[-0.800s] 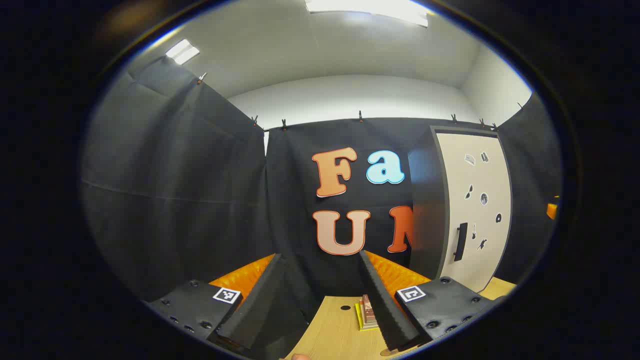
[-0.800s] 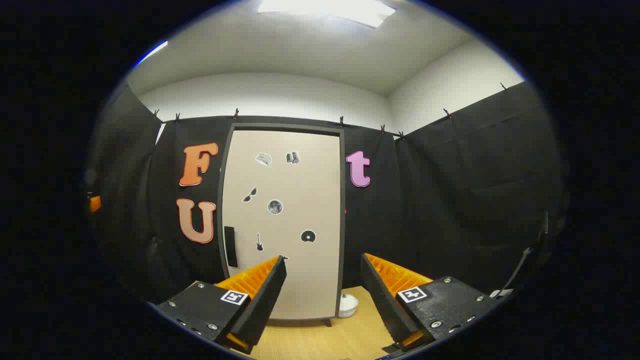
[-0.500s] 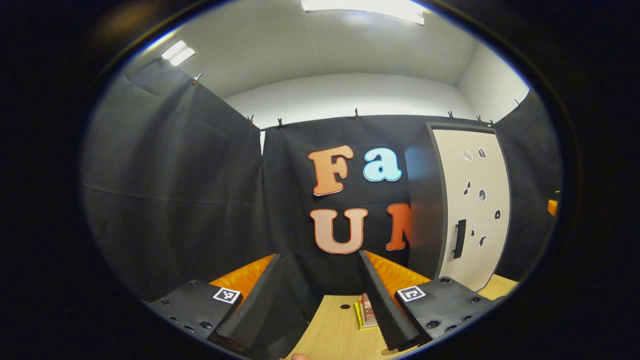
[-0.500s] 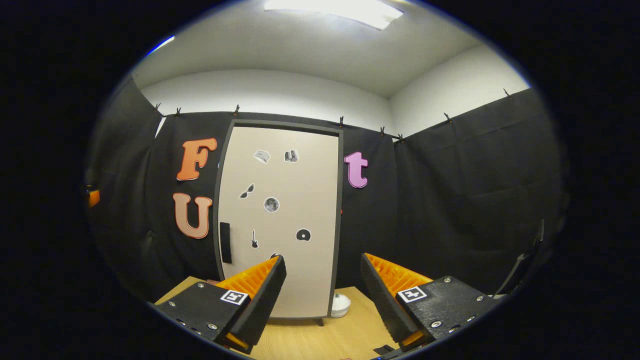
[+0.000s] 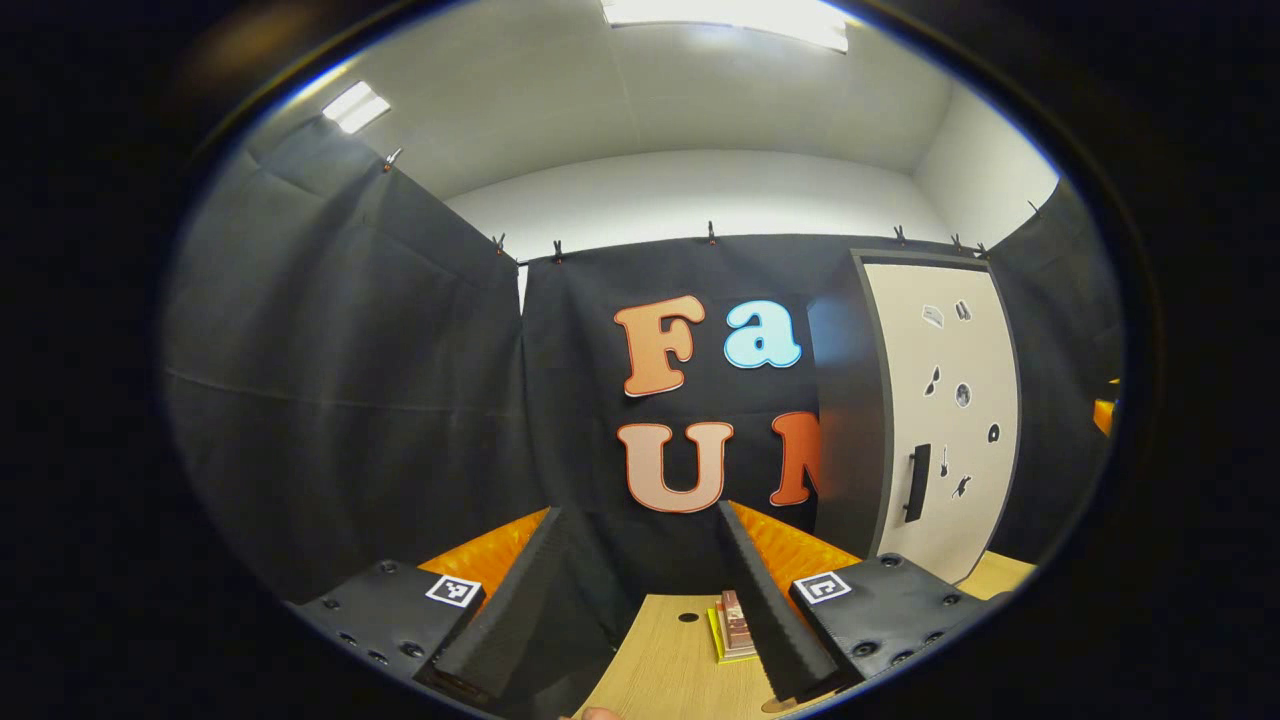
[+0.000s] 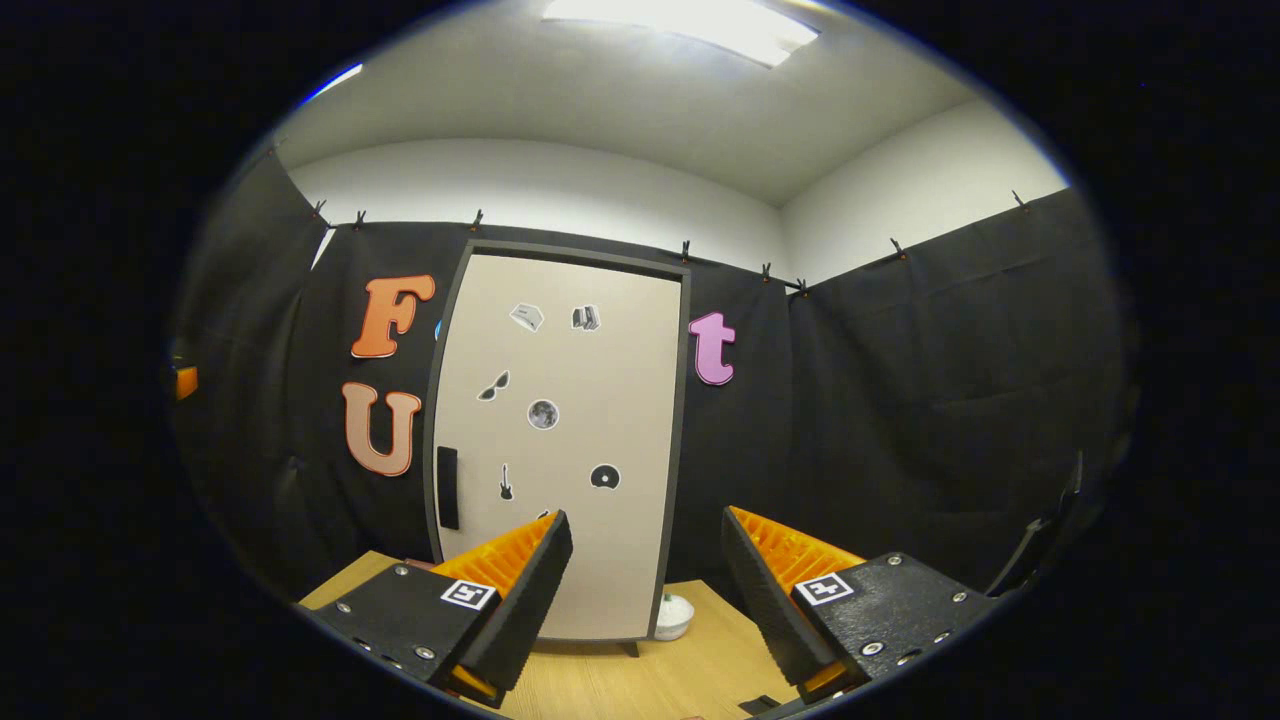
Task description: Open the cabinet door with the right hand, grasp the bottle in the cabinet with the left hand and place it on the coaster, then close the cabinet door with the right hand.
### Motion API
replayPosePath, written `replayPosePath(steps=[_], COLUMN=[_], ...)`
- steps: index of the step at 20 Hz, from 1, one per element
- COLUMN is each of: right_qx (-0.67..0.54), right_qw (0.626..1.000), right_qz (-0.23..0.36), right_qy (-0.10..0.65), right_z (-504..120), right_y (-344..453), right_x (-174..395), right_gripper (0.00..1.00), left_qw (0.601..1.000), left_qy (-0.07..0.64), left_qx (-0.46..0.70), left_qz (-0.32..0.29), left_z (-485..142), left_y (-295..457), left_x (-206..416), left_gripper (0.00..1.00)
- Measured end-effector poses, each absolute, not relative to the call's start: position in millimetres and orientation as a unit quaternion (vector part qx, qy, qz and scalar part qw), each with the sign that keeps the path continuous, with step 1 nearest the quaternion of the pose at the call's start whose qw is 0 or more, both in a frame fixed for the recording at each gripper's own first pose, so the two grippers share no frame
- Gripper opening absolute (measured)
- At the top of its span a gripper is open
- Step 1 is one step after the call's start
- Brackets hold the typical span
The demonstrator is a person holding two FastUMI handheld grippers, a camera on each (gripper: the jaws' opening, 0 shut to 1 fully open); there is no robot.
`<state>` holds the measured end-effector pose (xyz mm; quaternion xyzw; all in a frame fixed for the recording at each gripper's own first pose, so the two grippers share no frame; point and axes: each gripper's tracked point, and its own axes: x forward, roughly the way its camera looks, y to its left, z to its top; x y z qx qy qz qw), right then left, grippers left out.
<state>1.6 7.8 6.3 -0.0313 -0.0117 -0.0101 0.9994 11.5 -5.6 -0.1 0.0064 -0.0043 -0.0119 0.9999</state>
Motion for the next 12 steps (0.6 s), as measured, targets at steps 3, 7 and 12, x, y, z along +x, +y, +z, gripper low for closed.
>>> replayPosePath(steps=[3,7,12], right_qx=[-0.034,-0.031,-0.03], right_qw=[0.999,0.999,0.999], right_qz=[-0.004,0.01,0.028], right_qy=[-0.01,-0.007,0.003], right_z=[4,-1,-10], right_y=[16,31,51], right_x=[3,8,19], right_gripper=[0.93,0.93,0.93], left_qw=[1.0,1.0,1.0], left_qy=[-0.003,-0.005,-0.002], left_qx=[0.008,0.009,0.01], left_qz=[-0.012,-0.011,-0.009], left_z=[-1,0,-2], left_y=[-4,-4,-3], left_x=[11,9,6], left_gripper=[0.98,0.98,0.98])
